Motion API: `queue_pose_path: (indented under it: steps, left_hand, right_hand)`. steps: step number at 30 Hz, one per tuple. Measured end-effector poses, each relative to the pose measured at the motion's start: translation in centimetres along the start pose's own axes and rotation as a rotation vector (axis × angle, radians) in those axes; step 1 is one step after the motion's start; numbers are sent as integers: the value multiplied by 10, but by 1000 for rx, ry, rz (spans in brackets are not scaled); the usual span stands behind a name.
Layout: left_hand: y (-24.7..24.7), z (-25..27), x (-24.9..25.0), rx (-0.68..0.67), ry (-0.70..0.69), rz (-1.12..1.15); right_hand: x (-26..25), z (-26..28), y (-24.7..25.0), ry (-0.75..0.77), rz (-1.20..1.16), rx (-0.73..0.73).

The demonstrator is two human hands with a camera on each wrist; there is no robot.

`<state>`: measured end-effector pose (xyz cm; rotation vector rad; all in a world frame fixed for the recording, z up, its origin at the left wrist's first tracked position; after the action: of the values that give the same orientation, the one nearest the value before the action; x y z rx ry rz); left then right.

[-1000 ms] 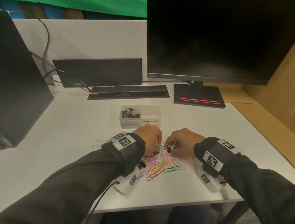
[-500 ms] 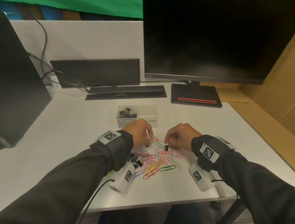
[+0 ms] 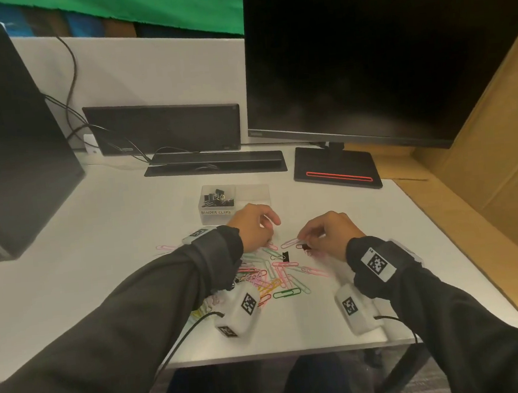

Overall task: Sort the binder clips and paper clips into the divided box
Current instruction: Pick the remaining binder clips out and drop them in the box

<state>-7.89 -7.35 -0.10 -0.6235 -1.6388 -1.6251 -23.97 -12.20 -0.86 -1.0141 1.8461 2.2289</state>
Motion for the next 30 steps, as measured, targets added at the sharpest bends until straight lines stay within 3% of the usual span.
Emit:
queue_pose_path:
  steps: [5,11,18,24,30]
  left_hand:
    - [-30,-8,12,-107,53,-165]
    - [-54,-10,11,-174,-82,-615]
    - [-45,-9,11,-171,-98,-578]
    - [-37,-1,4,-279,-141,-585]
    - [-40,-1,8,-252,-182,-559]
  right_hand:
    - [10,-2,12,-55,11,120]
    - [5,-7,-8,-112,205,-45]
    - [-6,-14,-10,-57,180,-27]
    - [-1,-13,4,-69,-6,135]
    - [3,-8,8,-65,-221,171]
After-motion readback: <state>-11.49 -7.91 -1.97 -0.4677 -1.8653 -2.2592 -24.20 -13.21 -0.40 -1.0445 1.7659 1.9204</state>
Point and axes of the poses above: each hand's wrist, its own z-axis away from the middle knuckle, its own y-axis out of the back of the hand, x = y × z, the point moved 6 cm from there along -z, towards the middle knuckle, and after that the axes turned 5 degrees about x, right-handed, at the moved point
